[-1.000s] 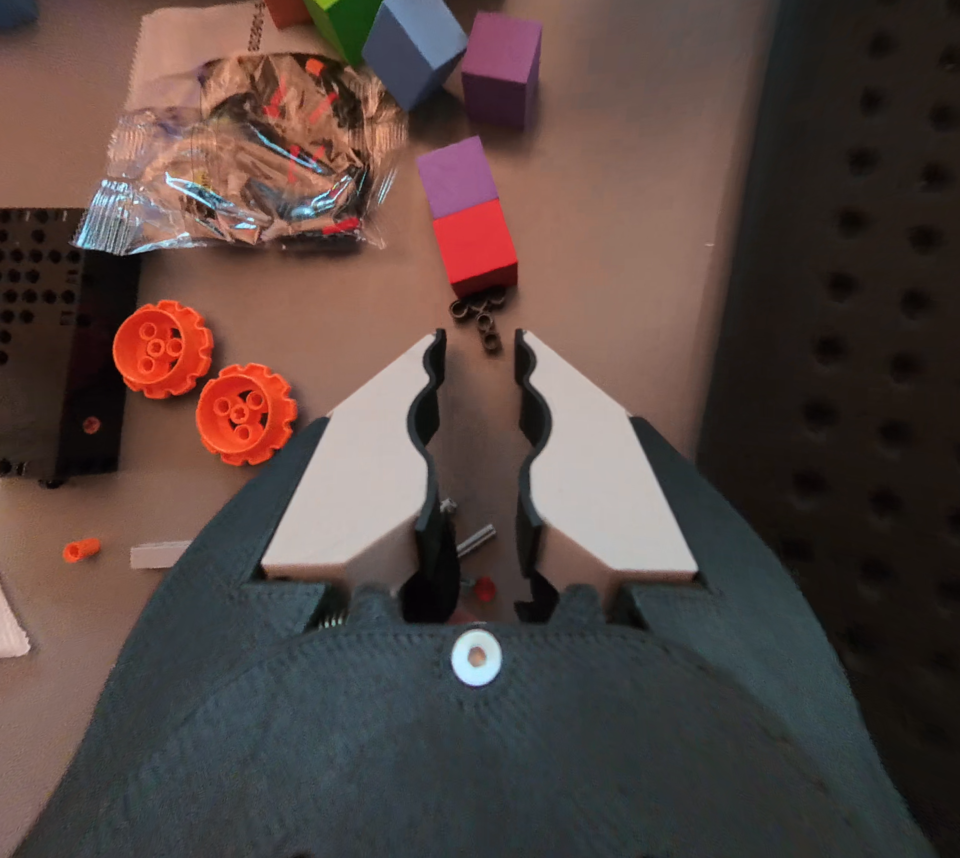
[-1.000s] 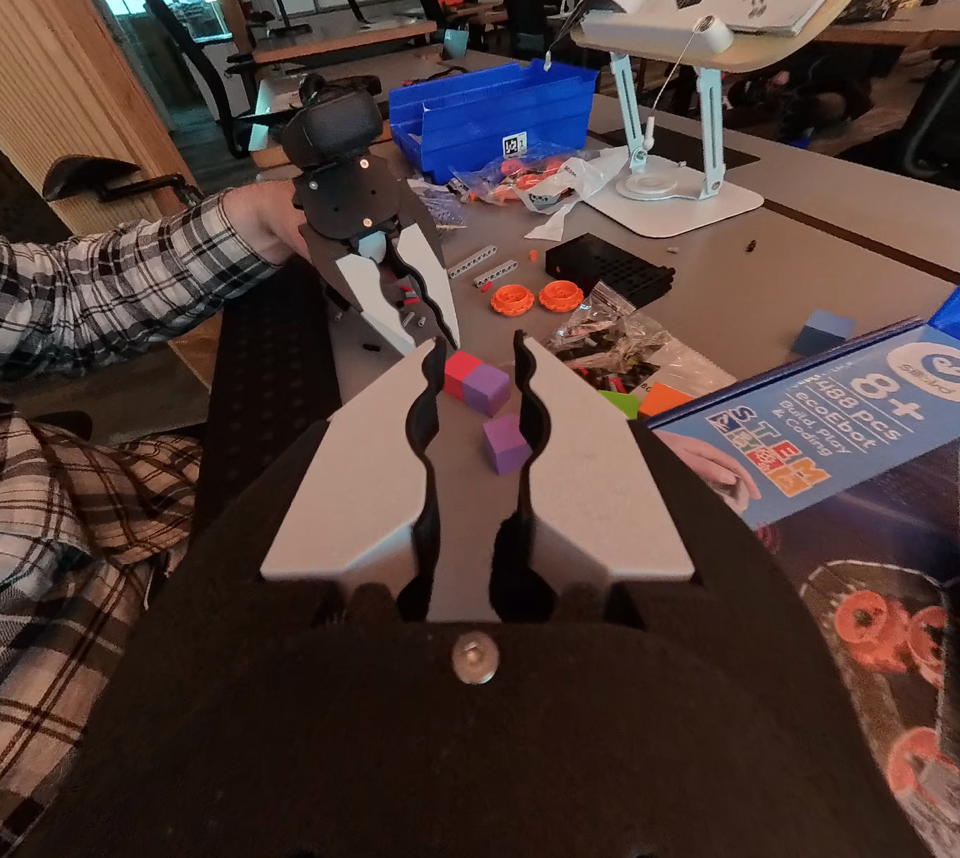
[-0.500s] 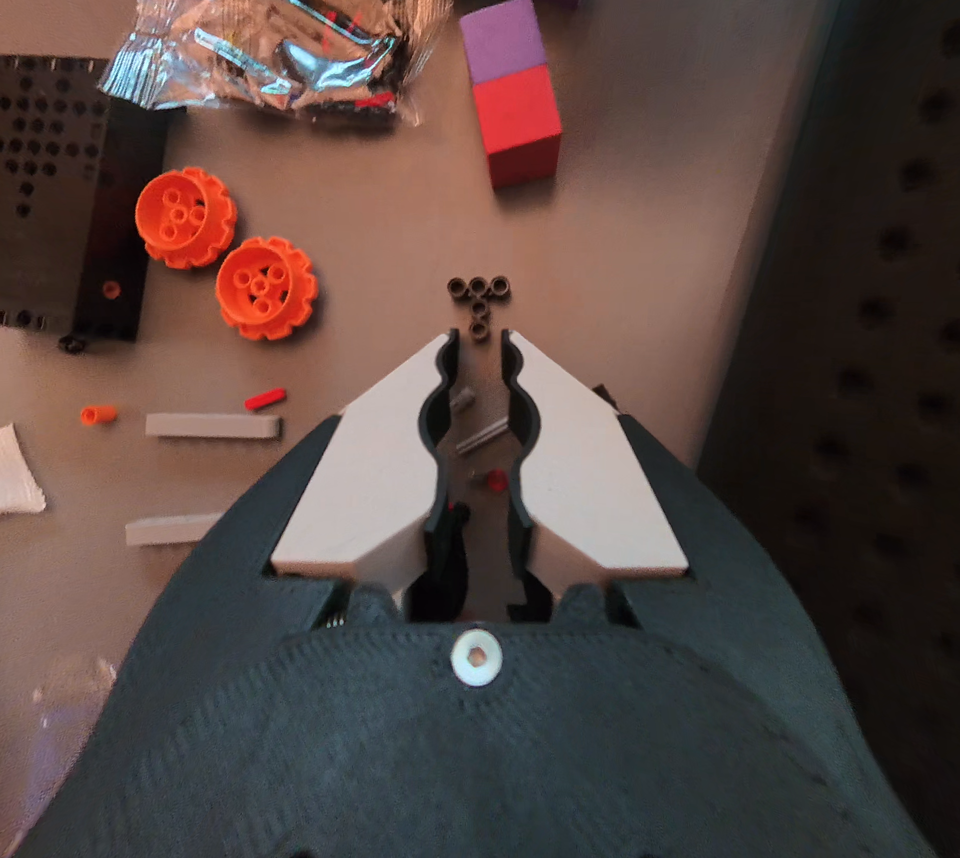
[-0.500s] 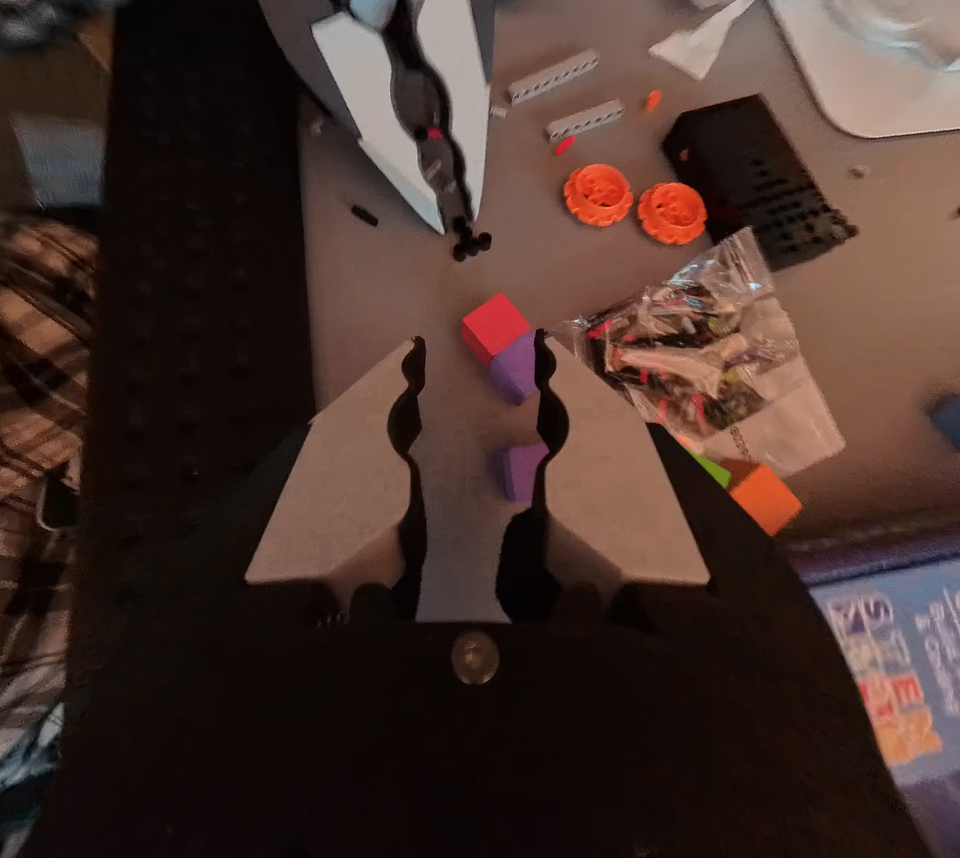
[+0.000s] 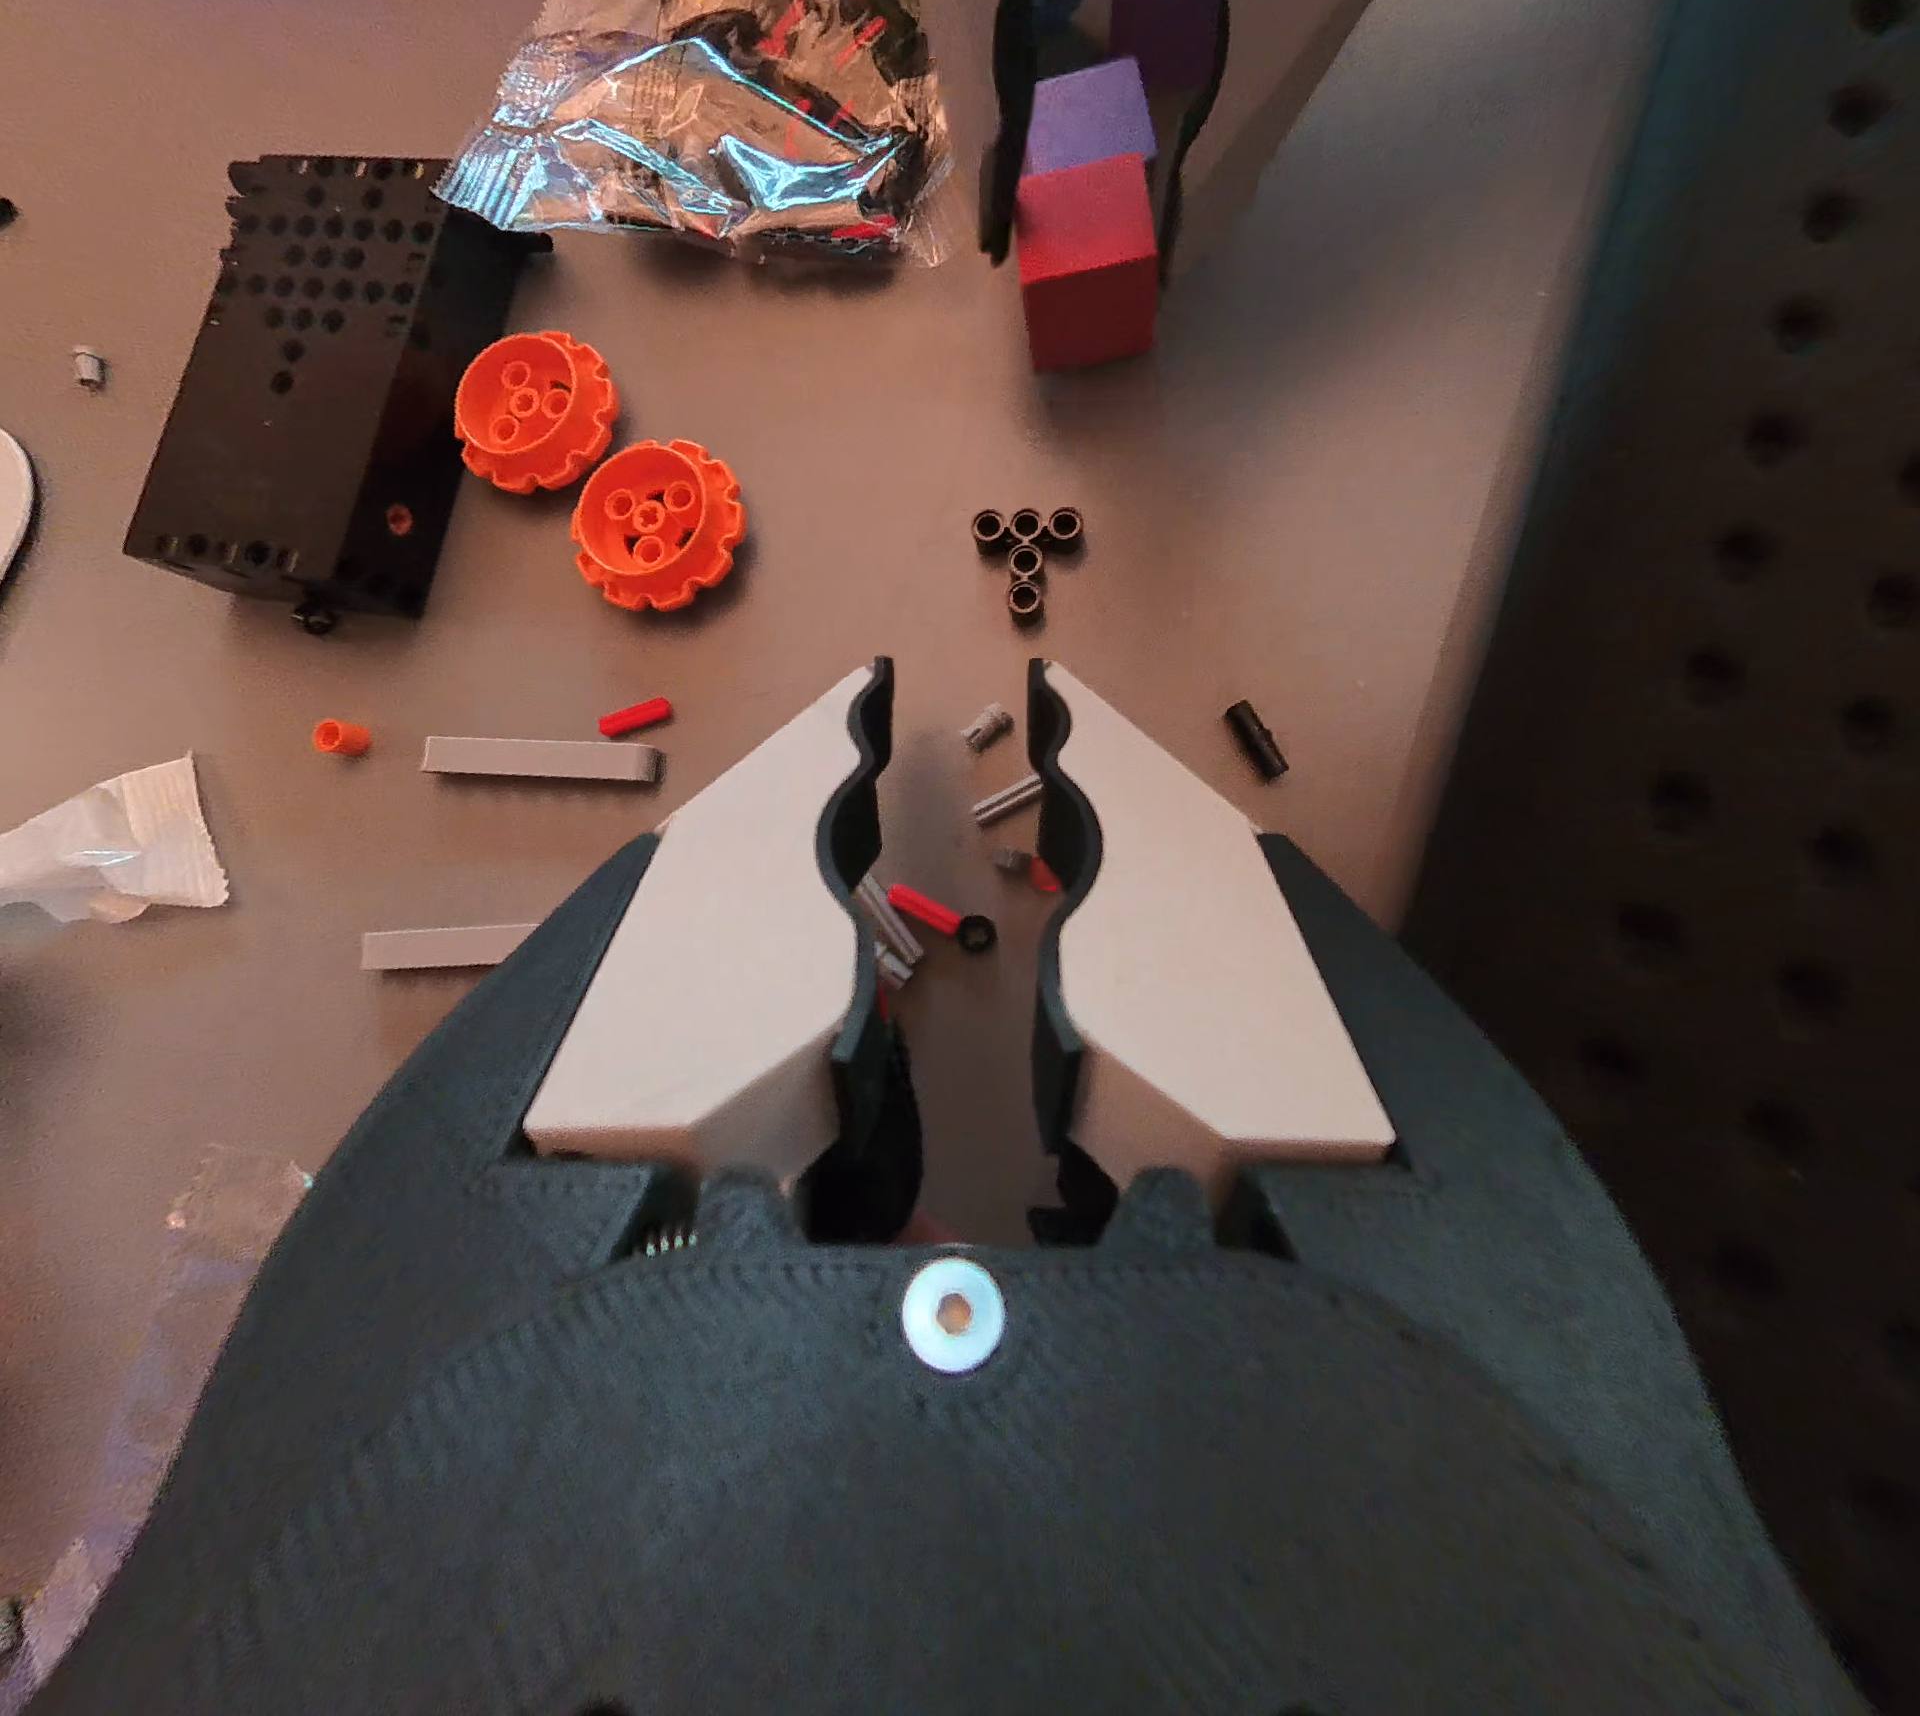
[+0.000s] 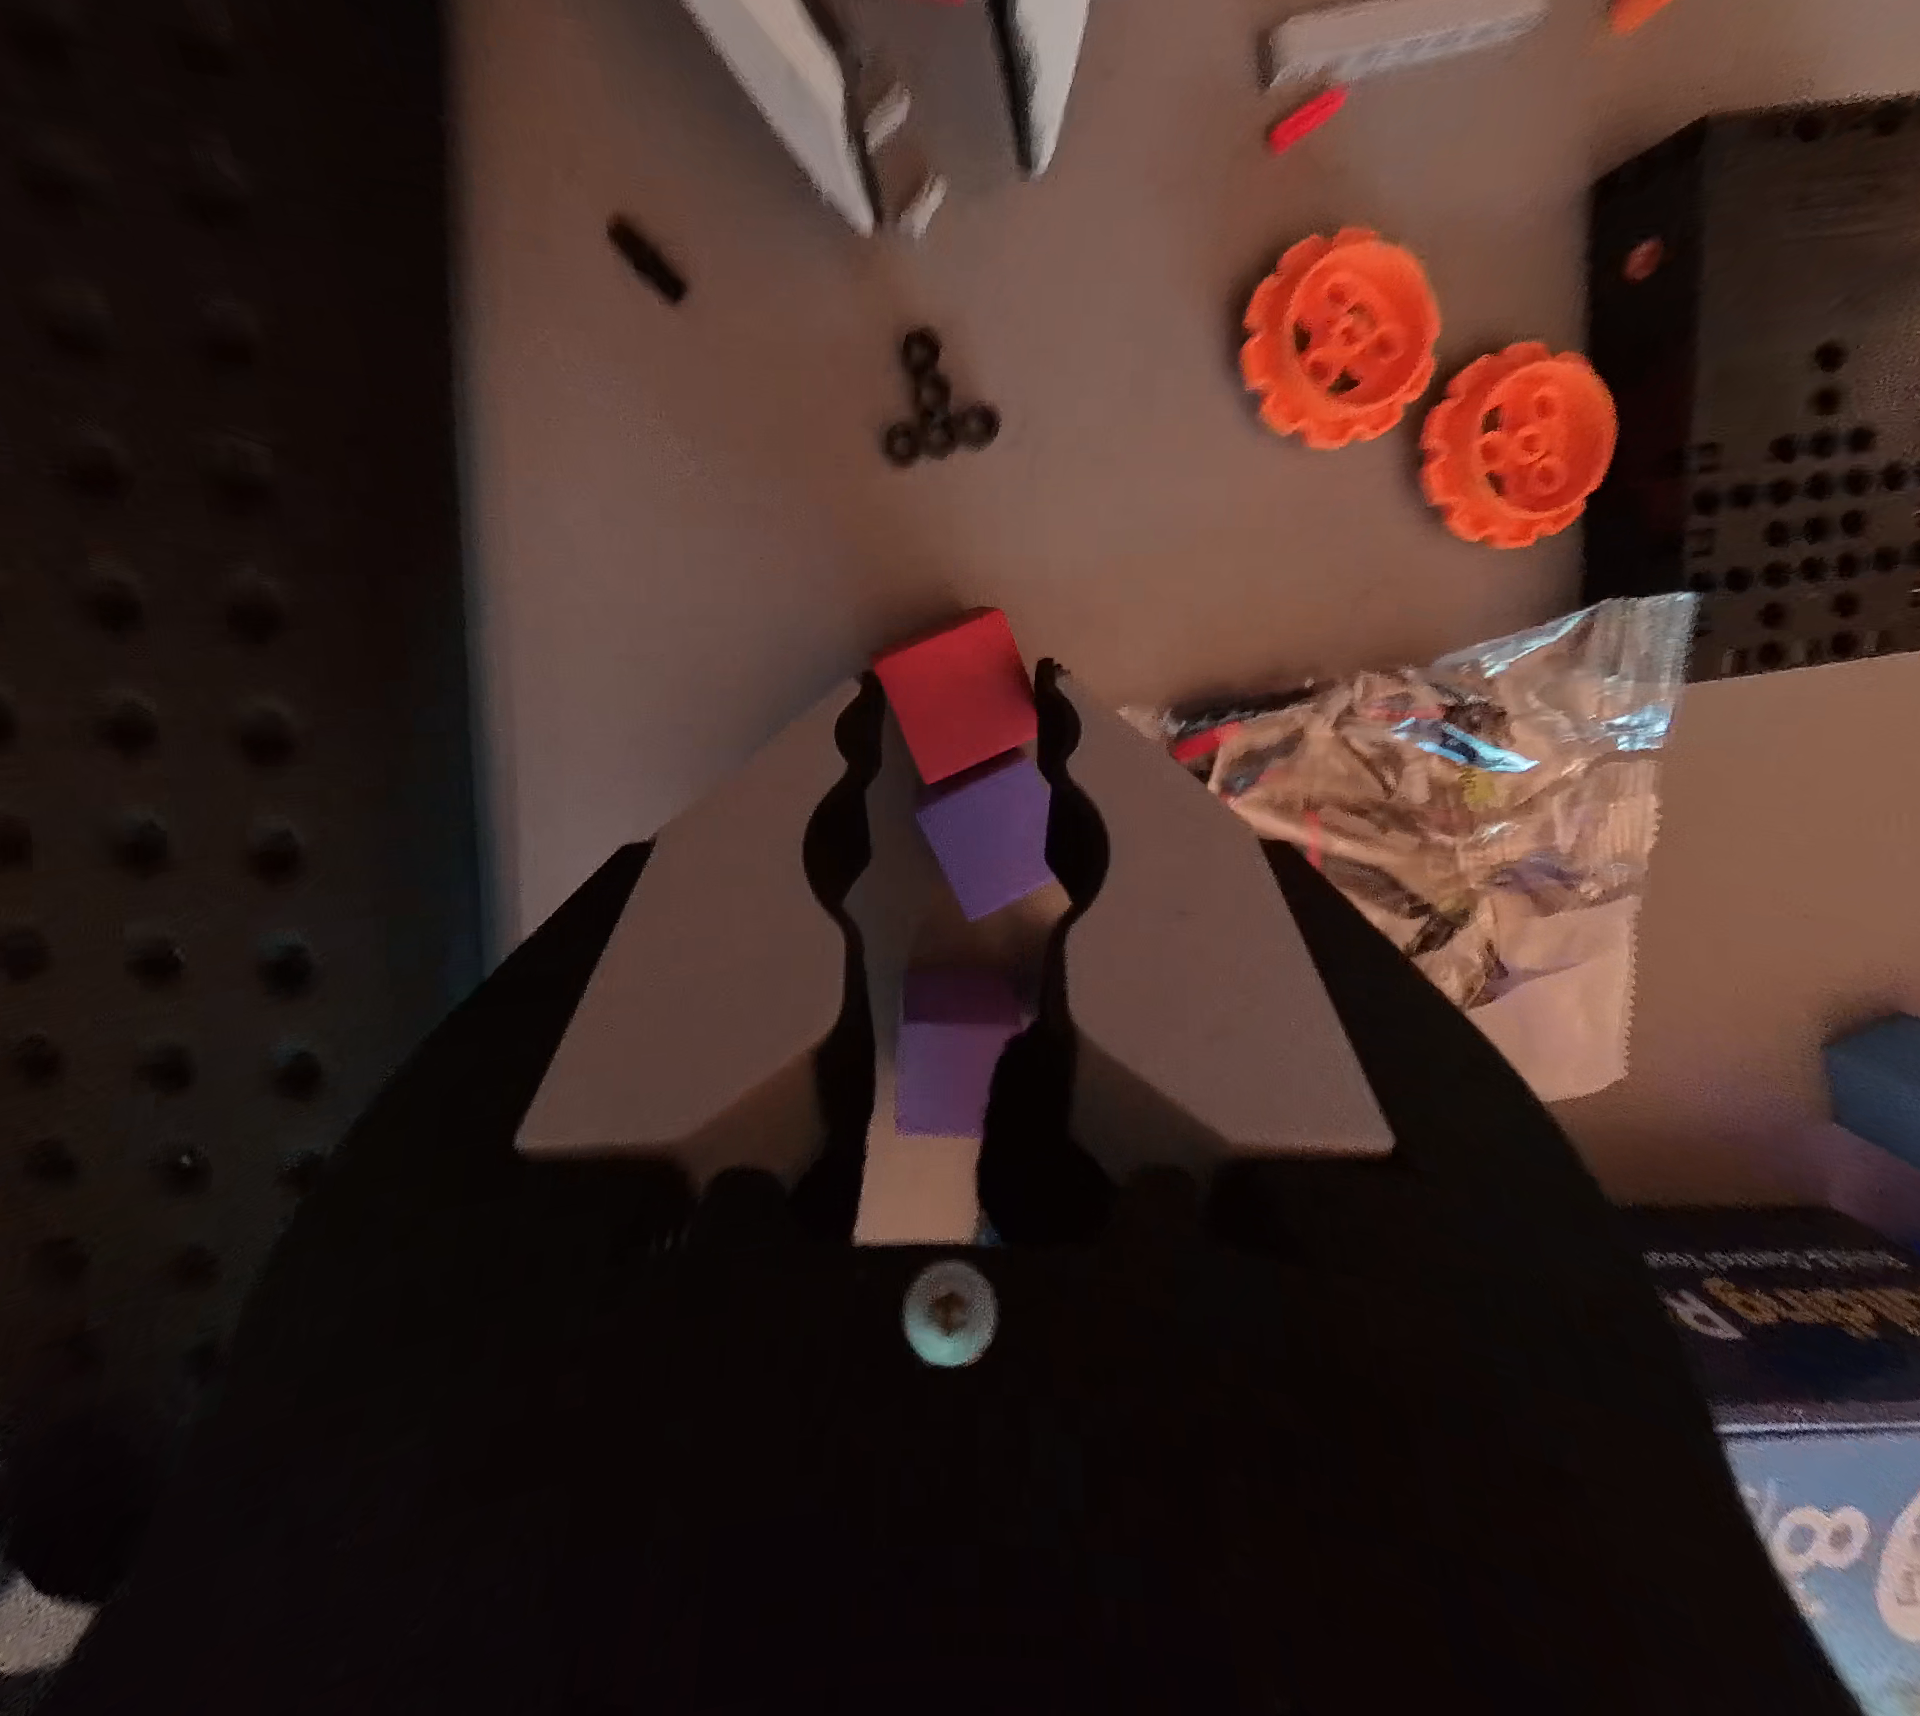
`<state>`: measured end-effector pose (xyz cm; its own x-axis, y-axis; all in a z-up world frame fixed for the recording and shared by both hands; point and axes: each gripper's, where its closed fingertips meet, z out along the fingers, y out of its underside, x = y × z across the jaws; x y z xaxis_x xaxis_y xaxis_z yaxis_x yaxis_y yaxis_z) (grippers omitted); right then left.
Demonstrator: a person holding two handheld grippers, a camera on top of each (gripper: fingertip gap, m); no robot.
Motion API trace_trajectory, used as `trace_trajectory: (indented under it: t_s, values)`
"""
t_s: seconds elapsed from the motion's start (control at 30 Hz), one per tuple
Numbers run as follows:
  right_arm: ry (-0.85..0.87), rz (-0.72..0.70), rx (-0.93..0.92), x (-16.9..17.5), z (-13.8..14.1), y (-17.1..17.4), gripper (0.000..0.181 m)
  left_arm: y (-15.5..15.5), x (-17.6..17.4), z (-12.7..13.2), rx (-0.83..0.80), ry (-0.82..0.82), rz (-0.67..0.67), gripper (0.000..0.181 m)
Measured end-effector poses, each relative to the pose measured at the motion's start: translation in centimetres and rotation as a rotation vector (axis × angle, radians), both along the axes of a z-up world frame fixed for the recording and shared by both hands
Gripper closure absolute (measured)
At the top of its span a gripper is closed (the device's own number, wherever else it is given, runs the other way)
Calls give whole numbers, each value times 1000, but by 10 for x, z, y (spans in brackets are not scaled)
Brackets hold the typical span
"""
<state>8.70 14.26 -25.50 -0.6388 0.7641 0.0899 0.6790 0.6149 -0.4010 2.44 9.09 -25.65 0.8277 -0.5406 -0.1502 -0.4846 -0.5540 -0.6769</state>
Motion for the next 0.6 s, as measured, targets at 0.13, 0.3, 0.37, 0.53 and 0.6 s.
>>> trace_trajectory:
  t_s: [0.13,0.3,0.37,0.53,0.6]
  values:
    - [139,-65,-245,-24,30,-22,153,4,0,15,67,-38,8,157]
    - [276,-99,-415,-39,49,-32,153,6,16,45,187,-134,-39,152]
    - [304,-85,-436,-38,53,-36,153,10,21,51,213,-163,-47,150]
    - [347,-92,-462,-38,60,-38,155,13,30,48,195,-136,-82,155]
    - [347,-99,-489,-37,61,-38,157,14,32,45,181,-123,-86,157]
